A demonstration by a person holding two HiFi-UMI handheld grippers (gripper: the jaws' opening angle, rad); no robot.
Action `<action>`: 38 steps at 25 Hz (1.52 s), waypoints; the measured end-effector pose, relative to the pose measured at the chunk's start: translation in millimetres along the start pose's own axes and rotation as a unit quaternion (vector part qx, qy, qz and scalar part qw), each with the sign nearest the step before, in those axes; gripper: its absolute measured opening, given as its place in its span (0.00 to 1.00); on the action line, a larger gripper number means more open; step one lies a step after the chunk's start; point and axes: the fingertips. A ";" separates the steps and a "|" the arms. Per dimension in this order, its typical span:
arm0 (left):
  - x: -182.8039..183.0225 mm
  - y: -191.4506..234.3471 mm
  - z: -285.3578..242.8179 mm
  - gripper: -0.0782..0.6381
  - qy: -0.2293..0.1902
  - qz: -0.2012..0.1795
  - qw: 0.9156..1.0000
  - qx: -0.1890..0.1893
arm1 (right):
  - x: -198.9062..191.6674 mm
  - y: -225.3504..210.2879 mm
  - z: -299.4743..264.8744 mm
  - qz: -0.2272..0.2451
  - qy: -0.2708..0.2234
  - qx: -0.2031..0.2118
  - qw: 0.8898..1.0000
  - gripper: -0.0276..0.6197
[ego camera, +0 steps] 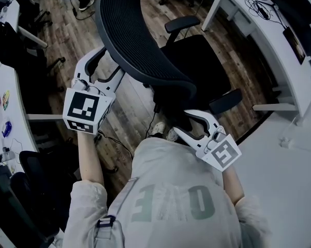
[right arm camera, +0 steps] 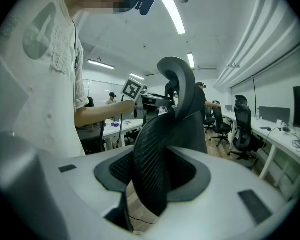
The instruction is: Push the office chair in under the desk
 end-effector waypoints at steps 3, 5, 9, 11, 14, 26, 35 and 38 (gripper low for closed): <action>3.1 1.1 -8.5 0.48 -0.007 -0.001 1.000 -0.004 | 0.7 -7.0 -0.7 -0.005 -0.003 -0.008 1.000 0.31; 7.9 -0.9 -16.6 0.48 -0.015 -0.003 1.000 -0.007 | -0.5 -13.8 1.3 -0.008 -0.002 -0.011 1.000 0.31; 19.7 -12.0 -42.4 0.48 -0.023 -0.009 0.999 -0.023 | -4.2 -36.2 14.8 -0.010 0.011 -0.025 1.000 0.31; 25.6 -18.2 -57.4 0.48 -0.024 -0.015 0.999 -0.031 | -5.4 -49.7 22.3 -0.012 0.013 -0.038 0.999 0.31; 31.1 -23.5 -78.4 0.48 -0.028 -0.016 0.999 -0.038 | -10.9 -72.7 31.4 -0.018 0.025 -0.061 0.998 0.31; 72.8 -73.3 -195.1 0.47 -0.025 -0.035 0.996 -0.073 | -36.1 -206.0 106.7 0.025 0.084 -0.106 0.990 0.25; 106.4 -113.5 -286.2 0.47 -0.002 -0.036 0.998 -0.053 | -51.4 -303.0 166.0 0.017 0.084 -0.077 0.993 0.24; 115.3 -129.0 -311.1 0.47 -0.003 -0.033 0.998 -0.052 | -55.8 -323.3 185.2 0.017 0.081 -0.065 0.994 0.24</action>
Point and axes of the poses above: the fingertips, and each gripper's own axes: z backward along the fingers, y to its left, x out of its top, and after that the axes turned 1 degree about -y, right-handed
